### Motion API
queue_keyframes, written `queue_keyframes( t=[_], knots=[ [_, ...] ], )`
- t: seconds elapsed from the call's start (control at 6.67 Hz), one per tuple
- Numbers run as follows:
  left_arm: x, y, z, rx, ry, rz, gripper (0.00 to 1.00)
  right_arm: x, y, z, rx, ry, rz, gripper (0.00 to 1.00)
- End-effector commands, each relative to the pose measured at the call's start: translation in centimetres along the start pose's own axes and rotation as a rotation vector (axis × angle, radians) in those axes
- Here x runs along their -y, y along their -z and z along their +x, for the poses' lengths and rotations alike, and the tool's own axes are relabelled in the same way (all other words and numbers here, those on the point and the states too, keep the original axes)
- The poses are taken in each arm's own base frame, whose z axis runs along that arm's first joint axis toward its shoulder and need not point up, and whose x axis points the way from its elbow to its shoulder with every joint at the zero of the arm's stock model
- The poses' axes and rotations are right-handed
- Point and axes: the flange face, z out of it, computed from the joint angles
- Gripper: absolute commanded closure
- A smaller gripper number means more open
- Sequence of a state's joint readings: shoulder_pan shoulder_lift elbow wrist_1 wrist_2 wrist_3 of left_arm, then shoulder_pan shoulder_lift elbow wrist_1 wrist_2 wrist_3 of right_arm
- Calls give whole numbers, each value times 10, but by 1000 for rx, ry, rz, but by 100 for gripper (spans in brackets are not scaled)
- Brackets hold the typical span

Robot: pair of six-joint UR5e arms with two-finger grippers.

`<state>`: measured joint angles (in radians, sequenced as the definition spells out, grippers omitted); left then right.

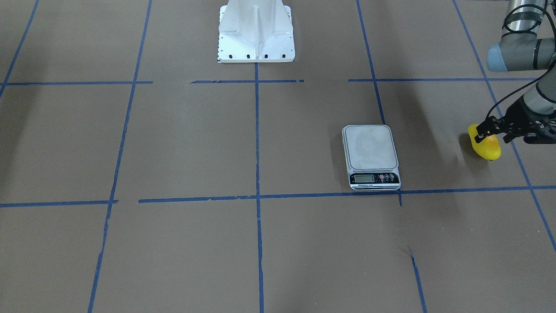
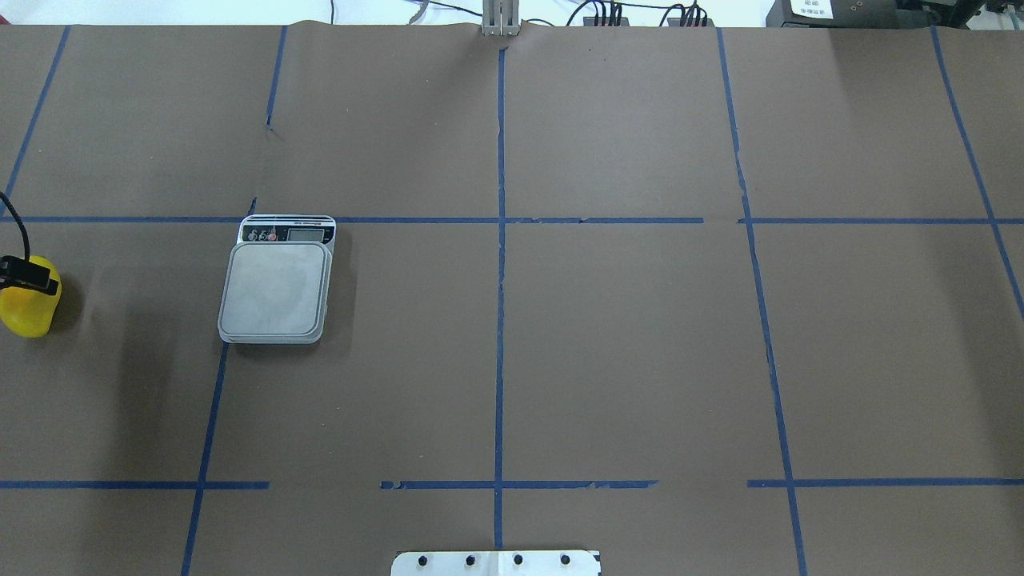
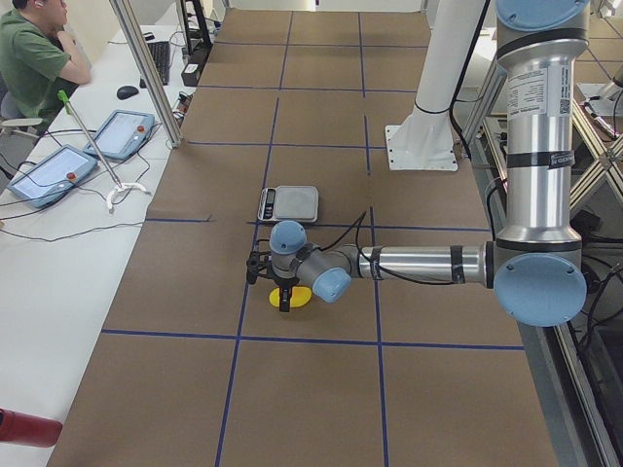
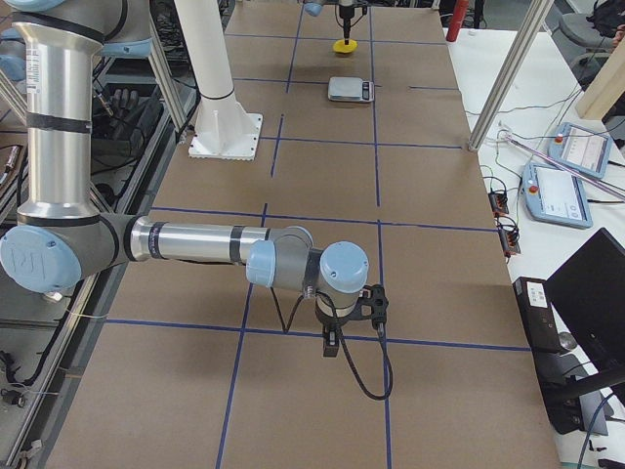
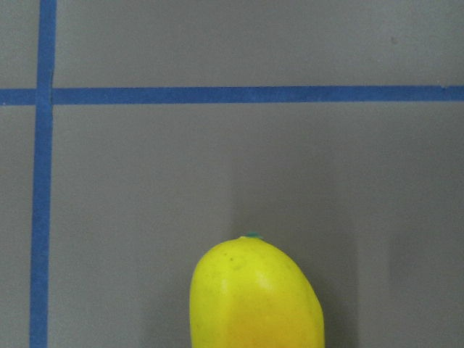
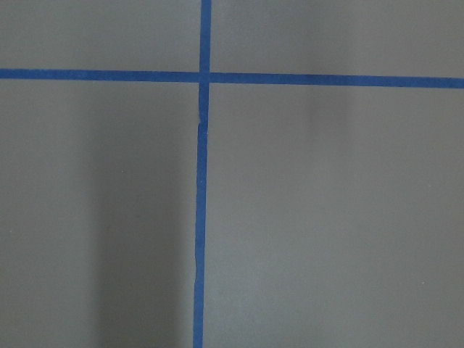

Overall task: Weigh mango
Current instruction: 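Lower the left gripper onto the yellow mango and close it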

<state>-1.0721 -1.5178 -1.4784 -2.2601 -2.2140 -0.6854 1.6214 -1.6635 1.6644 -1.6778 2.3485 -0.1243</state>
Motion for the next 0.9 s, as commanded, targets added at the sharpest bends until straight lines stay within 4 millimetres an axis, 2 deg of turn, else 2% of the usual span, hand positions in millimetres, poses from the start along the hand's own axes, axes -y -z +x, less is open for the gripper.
queue_keyframes(
  t=[0.0,0.15,0.3,0.45,0.6,0.75],
  knots=[
    [0,-11,6,3,18,-16,52,0,0,0,0,0,0,0],
    [1,-4,12,-11,10,-10,85,0,0,0,0,0,0,0],
    [-4,26,33,-42,-13,12,100,0,0,0,0,1,1,0],
    [-8,54,60,-79,-3,-44,100,0,0,0,0,-1,-1,0],
    [6,88,79,-63,40,-49,100,0,0,0,0,-1,-1,0],
    [43,117,132,-61,46,-46,100,0,0,0,0,0,0,0]
  ],
)
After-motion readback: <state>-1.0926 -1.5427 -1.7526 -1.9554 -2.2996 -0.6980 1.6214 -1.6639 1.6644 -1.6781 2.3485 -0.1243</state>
